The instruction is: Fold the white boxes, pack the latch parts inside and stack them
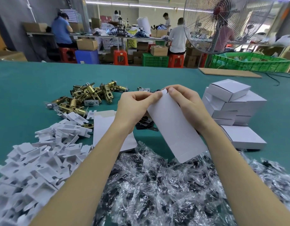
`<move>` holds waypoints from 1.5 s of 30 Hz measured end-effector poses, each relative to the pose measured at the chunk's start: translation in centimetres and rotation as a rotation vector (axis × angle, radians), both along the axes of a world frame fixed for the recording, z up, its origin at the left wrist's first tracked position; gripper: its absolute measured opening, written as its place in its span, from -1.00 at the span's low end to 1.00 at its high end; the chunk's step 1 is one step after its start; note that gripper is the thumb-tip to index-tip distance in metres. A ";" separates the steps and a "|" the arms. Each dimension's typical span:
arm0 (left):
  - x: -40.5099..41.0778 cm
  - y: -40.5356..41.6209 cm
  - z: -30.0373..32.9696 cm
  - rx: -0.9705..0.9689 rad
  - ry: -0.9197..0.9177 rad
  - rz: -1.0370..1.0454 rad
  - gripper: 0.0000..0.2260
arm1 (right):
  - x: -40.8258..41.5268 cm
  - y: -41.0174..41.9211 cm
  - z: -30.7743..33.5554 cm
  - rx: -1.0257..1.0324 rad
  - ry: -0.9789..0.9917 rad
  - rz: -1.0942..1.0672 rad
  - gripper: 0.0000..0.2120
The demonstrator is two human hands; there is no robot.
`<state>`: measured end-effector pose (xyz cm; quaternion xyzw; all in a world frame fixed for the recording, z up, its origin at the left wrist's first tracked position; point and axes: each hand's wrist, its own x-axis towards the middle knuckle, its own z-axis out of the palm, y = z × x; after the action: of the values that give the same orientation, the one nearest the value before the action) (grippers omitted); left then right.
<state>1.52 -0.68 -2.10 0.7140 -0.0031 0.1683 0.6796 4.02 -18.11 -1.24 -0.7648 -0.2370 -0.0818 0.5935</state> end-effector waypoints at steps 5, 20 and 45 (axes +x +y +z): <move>-0.2 -1.7 -0.5 0.125 -0.160 0.037 -0.88 | -0.1 0.6 -0.5 0.040 -0.108 -0.016 -0.87; -0.2 -0.7 -0.2 -0.143 -0.098 -0.215 -0.97 | -0.4 0.9 -0.3 0.336 0.043 -0.040 -0.67; 1.0 0.5 -2.2 0.071 0.173 -0.133 -0.67 | 2.2 -1.8 -6.9 -0.135 0.369 0.109 -0.79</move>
<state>2.57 -0.19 -4.30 0.7475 0.0021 0.0601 0.6615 6.18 -19.96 -8.15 -0.7909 -0.1702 0.1078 0.5779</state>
